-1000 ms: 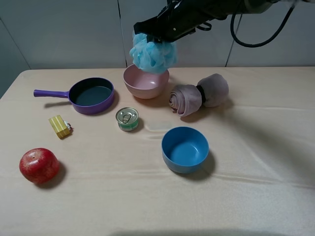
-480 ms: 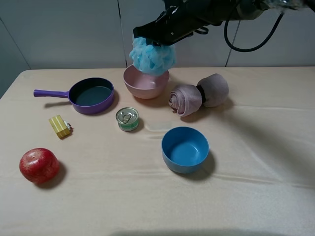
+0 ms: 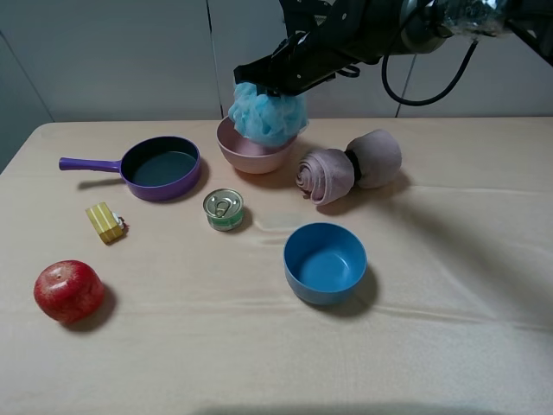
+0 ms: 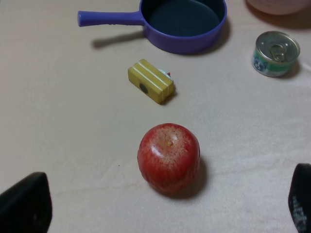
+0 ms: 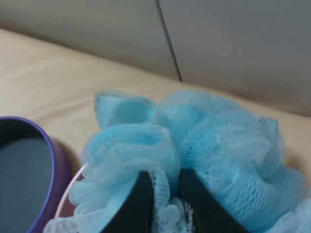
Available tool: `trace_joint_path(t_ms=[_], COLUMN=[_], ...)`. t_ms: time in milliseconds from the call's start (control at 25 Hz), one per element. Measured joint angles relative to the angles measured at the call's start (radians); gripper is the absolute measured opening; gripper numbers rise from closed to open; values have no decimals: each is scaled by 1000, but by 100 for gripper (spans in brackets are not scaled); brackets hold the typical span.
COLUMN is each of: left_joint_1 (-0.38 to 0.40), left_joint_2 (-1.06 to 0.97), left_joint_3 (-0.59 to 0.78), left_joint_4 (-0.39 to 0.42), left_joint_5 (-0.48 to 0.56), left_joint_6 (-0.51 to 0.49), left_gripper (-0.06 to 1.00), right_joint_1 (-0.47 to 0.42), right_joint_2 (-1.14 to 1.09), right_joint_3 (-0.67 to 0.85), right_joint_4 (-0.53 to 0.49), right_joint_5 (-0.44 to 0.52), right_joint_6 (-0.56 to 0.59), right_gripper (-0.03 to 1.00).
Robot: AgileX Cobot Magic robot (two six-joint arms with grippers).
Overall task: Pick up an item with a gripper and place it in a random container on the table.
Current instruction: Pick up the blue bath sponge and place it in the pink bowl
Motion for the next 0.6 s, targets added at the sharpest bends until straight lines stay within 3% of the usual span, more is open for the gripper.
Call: trace_joint_path(t_ms=[400,600], left_joint_1=[0,0], left_joint_2=[0,0], left_joint_3=[0,0], left_joint_4=[0,0], left_joint_5=[0,0], left_joint_6=[0,0], left_gripper=[99,99], right_joint_1=[9,57], right_joint_2=[10,10], right_joint_3=[0,0], right_joint_4=[6,4], right_joint_5=[-10,-25], right_joint_6=[-1,-4], right_gripper=[6,6])
